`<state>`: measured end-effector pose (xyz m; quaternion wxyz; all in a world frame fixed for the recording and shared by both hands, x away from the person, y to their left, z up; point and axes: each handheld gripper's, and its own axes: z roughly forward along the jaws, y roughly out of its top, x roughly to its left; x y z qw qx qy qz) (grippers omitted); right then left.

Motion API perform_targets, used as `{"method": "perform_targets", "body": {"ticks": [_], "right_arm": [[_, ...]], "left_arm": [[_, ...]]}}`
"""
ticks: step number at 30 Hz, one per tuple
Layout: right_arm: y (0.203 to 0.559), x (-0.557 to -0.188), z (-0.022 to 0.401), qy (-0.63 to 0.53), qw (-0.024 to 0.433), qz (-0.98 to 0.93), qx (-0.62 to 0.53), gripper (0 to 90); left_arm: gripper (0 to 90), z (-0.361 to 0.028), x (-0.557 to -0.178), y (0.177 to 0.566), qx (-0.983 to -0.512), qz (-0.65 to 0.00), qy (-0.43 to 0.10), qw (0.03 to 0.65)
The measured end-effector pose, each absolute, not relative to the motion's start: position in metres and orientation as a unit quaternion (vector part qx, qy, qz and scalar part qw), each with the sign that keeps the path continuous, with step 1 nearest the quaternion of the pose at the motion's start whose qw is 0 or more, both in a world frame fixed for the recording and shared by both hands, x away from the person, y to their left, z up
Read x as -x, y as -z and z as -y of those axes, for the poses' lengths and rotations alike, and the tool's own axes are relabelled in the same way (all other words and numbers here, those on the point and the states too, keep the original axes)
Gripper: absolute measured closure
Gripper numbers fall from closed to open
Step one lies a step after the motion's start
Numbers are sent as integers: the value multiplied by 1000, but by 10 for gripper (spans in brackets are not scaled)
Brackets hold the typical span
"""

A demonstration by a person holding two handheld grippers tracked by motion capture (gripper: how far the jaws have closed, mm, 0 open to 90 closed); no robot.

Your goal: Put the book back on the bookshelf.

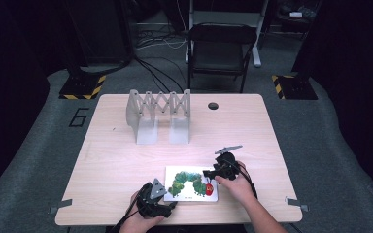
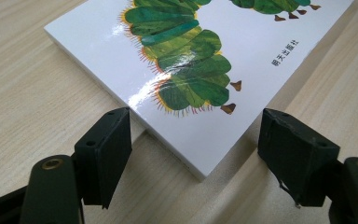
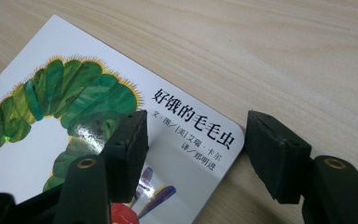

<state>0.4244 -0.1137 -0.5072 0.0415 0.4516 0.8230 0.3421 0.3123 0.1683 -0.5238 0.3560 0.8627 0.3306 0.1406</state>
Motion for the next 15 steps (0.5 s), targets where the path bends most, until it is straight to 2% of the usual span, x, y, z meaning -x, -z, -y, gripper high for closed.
{"method": "perform_targets", "body": {"ticks": [15], "right_arm": [[505, -425, 115, -337, 19, -815, -472, 422]], "left_arm": [[203, -167, -314, 525, -862, -330, -143, 357]]}}
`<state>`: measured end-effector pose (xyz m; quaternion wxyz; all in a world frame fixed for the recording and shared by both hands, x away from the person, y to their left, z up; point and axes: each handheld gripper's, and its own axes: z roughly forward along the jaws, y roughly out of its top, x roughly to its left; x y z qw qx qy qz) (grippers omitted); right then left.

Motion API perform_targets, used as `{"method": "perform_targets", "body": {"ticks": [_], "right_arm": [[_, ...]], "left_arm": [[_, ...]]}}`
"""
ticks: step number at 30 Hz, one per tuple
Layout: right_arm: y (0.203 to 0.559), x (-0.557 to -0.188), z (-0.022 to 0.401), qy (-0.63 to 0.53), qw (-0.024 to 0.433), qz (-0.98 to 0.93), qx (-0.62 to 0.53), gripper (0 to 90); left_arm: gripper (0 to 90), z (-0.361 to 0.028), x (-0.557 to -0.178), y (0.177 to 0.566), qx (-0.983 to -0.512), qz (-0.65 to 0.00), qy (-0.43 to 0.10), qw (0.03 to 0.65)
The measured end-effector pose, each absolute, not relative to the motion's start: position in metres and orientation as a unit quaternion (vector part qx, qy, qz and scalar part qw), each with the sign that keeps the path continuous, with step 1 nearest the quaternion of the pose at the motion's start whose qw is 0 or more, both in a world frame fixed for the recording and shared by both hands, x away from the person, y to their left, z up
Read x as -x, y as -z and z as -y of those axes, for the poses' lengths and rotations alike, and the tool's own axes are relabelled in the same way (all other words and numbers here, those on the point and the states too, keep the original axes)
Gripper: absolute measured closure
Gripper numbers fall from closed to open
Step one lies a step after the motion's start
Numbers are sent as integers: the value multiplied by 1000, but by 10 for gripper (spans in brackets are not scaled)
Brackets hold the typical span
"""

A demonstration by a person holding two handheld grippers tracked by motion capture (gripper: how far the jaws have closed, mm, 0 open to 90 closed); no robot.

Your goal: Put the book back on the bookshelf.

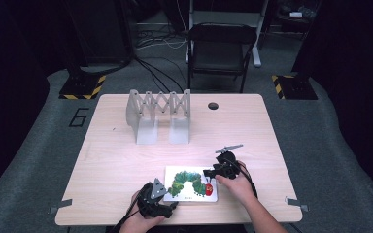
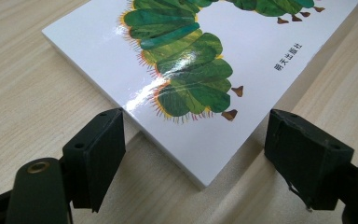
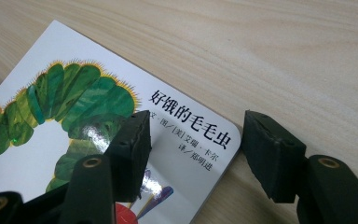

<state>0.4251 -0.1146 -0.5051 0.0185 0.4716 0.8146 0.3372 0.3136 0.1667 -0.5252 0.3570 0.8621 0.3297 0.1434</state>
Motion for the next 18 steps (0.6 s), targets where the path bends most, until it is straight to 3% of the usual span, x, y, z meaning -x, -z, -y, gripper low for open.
{"method": "perform_targets", "body": {"ticks": [18], "right_arm": [[502, -429, 121, -356, 1, -796, -490, 470]], "left_arm": [[198, -166, -314, 525, -864, -330, -141, 355]]}}
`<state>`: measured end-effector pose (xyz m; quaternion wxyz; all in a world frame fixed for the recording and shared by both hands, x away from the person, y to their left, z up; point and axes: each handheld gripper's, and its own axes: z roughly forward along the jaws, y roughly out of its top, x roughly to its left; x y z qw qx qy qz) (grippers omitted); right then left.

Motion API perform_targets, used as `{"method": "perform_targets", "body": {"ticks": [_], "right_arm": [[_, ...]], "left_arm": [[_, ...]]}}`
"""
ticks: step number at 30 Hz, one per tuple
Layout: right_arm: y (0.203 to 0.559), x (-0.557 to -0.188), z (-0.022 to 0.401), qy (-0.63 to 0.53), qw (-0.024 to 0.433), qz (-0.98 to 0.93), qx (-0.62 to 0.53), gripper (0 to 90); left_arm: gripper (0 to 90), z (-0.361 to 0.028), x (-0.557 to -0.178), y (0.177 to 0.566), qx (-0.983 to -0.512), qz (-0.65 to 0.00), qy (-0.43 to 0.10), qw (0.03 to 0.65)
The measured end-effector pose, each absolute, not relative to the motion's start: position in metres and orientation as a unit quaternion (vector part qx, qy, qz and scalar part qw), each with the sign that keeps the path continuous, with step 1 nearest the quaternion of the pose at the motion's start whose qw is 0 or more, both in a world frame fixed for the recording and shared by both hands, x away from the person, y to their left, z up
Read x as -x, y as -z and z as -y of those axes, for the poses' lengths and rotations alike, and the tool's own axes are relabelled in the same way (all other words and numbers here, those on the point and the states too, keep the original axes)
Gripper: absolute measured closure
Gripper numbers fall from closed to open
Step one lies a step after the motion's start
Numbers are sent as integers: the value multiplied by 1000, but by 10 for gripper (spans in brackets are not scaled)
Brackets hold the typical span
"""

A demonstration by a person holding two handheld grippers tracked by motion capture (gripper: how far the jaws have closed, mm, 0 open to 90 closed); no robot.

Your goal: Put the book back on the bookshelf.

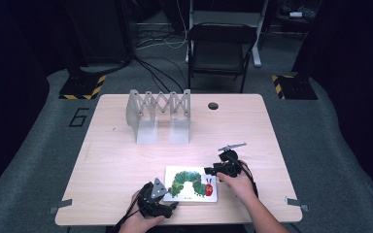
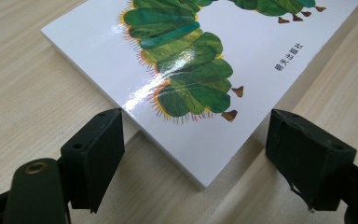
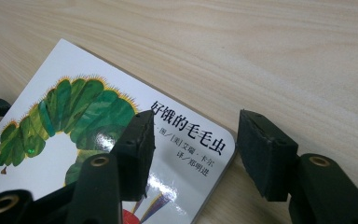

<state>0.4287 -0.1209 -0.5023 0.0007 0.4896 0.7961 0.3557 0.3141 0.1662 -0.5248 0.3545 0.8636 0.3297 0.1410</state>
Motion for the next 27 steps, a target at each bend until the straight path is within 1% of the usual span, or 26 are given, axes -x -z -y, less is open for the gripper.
{"method": "perform_targets", "body": {"ticks": [3, 6, 9, 12, 16, 20, 24, 27], "right_arm": [[502, -431, 125, -338, -20, -797, -500, 486], [502, -433, 126, -329, -28, -799, -502, 488], [500, -438, 124, -322, -39, -802, -502, 491], [501, -443, 121, -318, -38, -806, -498, 486], [501, -447, 122, -319, -48, -803, -501, 486], [502, -449, 126, -325, -73, -788, -518, 478], [503, -449, 130, -326, -83, -782, -524, 507], [504, -448, 130, -331, -83, -778, -527, 501]], "left_arm": [[225, -168, -312, 523, -865, -330, -138, 351], [241, -169, -311, 522, -868, -328, -136, 347], [239, -170, -310, 522, -869, -325, -134, 348], [227, -169, -310, 523, -870, -321, -136, 348], [213, -168, -310, 524, -868, -324, -137, 351], [210, -168, -311, 524, -868, -323, -135, 353], [210, -168, -312, 524, -867, -323, -136, 353], [211, -169, -312, 525, -866, -323, -137, 356]]}}
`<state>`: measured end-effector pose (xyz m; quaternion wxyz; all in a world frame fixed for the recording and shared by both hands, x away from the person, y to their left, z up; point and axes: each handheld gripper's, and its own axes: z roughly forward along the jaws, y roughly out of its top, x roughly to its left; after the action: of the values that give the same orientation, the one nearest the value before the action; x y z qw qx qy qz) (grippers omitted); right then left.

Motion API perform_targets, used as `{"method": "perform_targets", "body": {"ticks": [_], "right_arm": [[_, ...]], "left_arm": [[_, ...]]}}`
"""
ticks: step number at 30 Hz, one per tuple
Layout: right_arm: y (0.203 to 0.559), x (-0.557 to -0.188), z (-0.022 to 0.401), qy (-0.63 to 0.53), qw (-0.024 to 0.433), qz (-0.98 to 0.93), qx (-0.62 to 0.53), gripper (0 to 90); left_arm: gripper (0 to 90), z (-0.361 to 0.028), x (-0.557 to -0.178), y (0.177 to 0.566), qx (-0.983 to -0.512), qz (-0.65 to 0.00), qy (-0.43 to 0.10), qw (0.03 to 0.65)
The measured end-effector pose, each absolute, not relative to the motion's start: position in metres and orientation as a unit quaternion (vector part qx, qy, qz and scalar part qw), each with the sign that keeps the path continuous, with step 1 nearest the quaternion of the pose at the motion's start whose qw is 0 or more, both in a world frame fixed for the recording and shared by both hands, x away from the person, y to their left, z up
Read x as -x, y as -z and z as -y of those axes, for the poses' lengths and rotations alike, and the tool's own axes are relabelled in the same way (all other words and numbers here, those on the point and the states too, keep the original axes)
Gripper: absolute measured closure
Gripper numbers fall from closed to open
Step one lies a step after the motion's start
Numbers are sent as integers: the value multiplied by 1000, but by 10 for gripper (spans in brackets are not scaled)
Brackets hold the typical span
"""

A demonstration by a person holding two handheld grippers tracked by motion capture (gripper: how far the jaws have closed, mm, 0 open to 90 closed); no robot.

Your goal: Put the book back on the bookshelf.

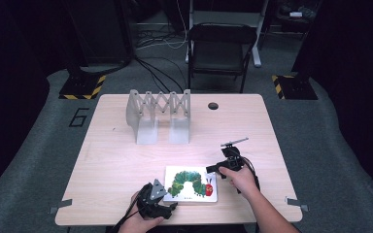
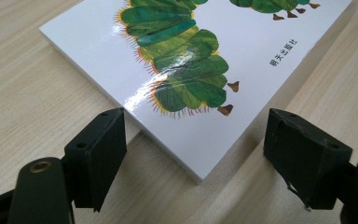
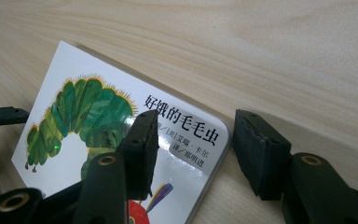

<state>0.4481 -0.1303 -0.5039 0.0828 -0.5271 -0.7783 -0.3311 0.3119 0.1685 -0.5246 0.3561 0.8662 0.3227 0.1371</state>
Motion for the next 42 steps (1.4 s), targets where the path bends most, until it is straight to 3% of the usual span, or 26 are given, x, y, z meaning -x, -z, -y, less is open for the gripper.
{"method": "perform_targets", "body": {"ticks": [6, 10, 25, 42], "right_arm": [[503, -447, 130, 331, 86, 776, 530, 483], [502, -447, 131, 340, 85, 773, 530, 482], [488, -443, 135, 361, 89, 760, 533, 485], [465, -438, 127, 375, 64, 769, 514, 494]], "left_arm": [[203, -168, -312, 526, -864, -323, -141, 359], [146, -167, -313, 526, -870, -314, -132, 357], [147, -167, -312, 526, -868, -322, -134, 353], [153, -167, -313, 526, -864, -330, -140, 353]]}}
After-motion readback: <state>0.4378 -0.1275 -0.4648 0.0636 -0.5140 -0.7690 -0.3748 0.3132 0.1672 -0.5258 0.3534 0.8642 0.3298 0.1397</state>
